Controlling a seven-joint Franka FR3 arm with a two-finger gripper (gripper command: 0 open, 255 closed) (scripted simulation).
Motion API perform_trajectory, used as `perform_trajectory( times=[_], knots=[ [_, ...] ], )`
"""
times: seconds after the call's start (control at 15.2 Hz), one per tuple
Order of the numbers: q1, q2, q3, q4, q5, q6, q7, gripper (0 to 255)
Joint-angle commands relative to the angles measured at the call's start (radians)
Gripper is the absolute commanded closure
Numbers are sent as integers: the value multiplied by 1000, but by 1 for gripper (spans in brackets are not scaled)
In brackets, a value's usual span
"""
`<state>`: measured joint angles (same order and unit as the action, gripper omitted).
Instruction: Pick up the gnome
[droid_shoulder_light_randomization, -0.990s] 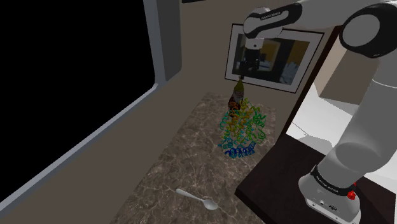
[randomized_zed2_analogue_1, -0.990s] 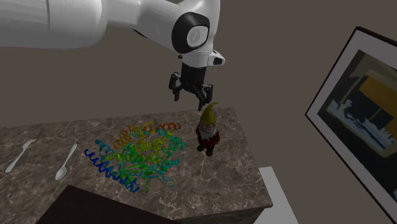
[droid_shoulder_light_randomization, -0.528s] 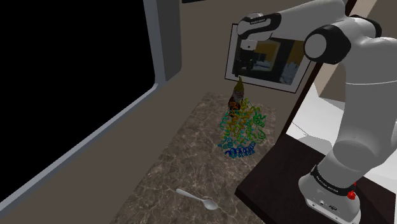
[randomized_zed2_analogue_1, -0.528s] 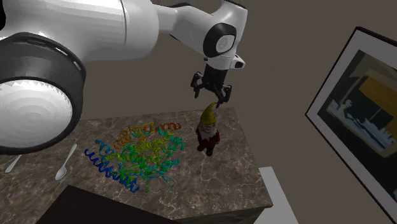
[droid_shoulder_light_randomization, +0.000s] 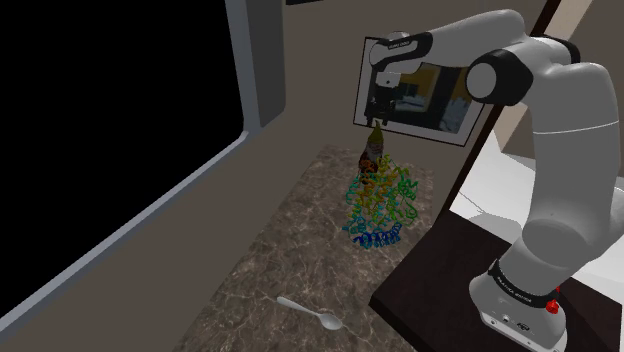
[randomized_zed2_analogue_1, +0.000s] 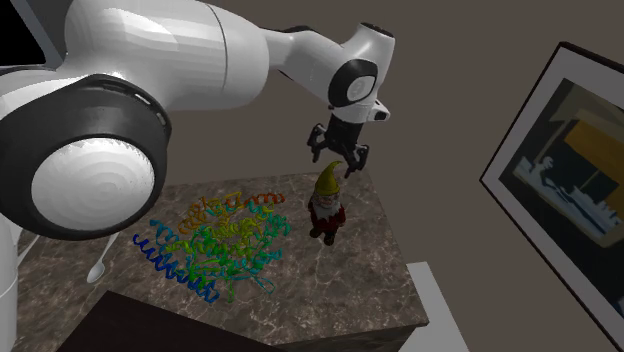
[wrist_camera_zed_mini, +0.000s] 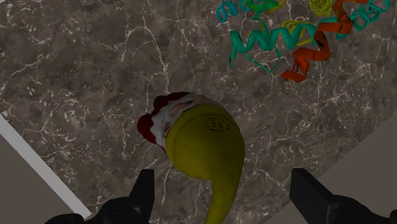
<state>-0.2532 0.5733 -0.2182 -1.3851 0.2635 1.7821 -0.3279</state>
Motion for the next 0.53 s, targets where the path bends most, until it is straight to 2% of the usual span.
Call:
perform_trajectory(
  times=[0.0, 0.07, 0.13, 0.46],
  knots=[
    [1, 6, 1, -13, 2, 19, -3, 0],
    [1, 6, 1, -12, 2, 19, -3, 0],
    [1, 5, 1, -14, 2, 19, -3, 255],
    [1, 6, 1, -13, 2, 20, -3, 255]
  ],
)
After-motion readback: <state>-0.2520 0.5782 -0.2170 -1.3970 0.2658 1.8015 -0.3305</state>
